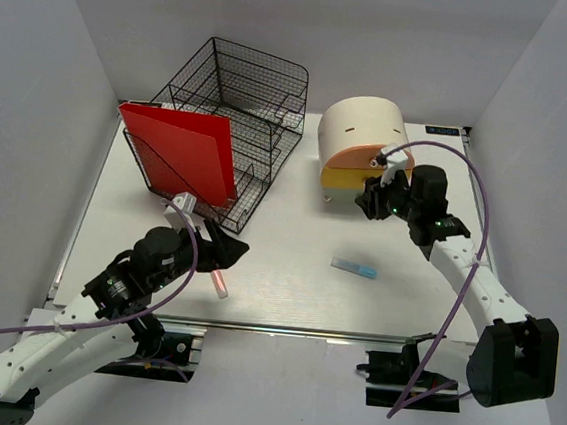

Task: Organize the desk

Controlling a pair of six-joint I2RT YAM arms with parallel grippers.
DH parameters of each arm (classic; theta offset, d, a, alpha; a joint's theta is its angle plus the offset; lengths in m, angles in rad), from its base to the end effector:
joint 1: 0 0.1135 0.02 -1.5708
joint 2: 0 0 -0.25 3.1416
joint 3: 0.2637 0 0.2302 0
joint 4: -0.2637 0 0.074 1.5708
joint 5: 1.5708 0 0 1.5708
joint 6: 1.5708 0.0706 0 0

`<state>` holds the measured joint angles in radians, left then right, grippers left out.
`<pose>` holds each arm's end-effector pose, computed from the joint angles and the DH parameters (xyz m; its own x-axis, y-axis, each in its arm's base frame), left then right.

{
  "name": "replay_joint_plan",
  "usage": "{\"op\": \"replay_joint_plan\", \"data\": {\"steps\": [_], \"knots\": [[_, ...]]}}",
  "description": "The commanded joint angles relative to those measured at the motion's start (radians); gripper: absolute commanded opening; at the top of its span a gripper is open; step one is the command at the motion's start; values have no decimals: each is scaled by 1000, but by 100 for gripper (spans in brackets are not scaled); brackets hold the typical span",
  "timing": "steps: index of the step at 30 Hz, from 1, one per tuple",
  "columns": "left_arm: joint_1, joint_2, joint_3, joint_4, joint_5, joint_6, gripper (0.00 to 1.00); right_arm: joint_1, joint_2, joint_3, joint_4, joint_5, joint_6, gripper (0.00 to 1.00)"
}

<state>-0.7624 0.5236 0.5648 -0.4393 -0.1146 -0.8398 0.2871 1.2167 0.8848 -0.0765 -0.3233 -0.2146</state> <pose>0.1183 -0.1019 0.2517 -0.6412 -0.4103 -0.6484 0.1985 0.7276 -0.6567 0.2740 0.1043 0.2763 -0.2554 -0.2859 -0.9236 -0.6167 0.7839 -0.0722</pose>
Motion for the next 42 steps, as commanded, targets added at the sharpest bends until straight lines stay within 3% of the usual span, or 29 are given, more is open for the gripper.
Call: {"op": "replay_joint_plan", "data": {"steps": [1, 2, 8, 13, 22, 32, 42], "knots": [[-5, -4, 6, 11, 12, -5, 86, -64, -46, -81, 13, -48, 259, 47], [-5, -8, 4, 13, 12, -7, 86, -78, -54, -96, 32, -59, 337, 53], [-5, -25, -11, 17, 15, -16, 86, -207, -8, -197, 116, -207, 576, 58], [-5, -22, -20, 37, 20, -18, 86, -247, 70, -293, 392, -237, 741, 63], [-5, 12, -6, 53, 9, -25, 87, -249, 403, -241, 728, -220, 1007, 48], [-14, 50, 3, 86, 0, -30, 87, -246, 553, -205, 963, -189, 1208, 49], [-14, 61, 6, 96, -7, -30, 87, -240, 619, -222, 1097, -128, 1285, 50]]}}
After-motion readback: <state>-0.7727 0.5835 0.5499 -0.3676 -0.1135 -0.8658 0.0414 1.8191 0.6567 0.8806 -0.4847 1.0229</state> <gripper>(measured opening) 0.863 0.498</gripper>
